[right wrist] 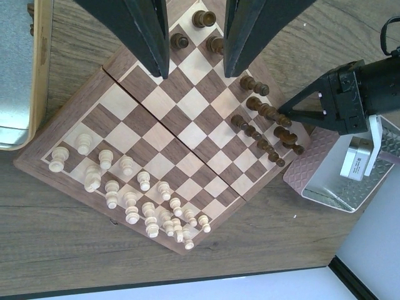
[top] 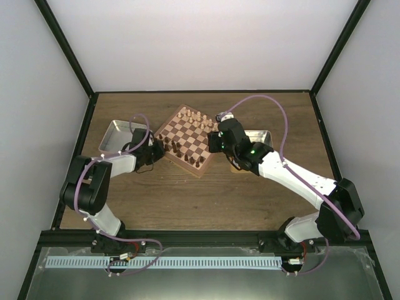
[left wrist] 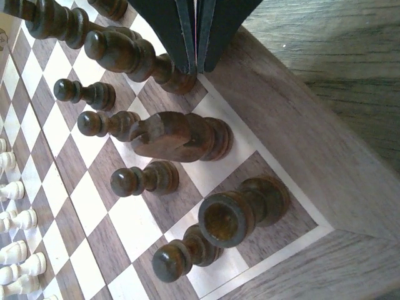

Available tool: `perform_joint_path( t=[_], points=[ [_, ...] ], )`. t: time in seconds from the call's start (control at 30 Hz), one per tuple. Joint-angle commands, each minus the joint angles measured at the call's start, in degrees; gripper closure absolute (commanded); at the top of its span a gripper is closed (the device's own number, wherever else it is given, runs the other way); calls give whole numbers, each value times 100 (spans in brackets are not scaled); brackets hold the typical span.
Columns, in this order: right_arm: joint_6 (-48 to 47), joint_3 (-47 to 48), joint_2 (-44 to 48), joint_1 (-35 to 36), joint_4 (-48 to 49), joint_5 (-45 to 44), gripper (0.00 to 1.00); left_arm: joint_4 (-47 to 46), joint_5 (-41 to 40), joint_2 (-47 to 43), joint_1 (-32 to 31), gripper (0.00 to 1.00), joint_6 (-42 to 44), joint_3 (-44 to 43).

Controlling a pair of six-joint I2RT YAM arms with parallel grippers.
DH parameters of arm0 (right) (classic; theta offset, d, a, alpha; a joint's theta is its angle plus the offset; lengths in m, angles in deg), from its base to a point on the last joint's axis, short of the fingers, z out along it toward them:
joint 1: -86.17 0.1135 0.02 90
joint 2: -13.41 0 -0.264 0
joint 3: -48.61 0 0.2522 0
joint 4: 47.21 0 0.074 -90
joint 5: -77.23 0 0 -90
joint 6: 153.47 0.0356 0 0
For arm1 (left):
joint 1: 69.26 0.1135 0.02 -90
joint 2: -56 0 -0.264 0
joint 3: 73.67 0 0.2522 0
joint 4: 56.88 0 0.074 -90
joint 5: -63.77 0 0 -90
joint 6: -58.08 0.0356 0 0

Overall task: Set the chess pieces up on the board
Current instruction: Adjust the chess piece on the chessboard.

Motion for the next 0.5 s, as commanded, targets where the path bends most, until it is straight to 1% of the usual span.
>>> perform_joint_path(
  t=[0.0, 0.33, 0.47],
  points=[
    [105, 40, -60, -23, -82, -184, 74, -131, 45, 138, 24, 96, 67, -74],
    [143, 68, -98, -27, -202, -259, 74, -213, 139, 220, 15, 95, 54, -69],
    [174, 84, -88, -31, -295, -351, 74, -170, 22, 57, 11, 95, 42, 29]
  ],
)
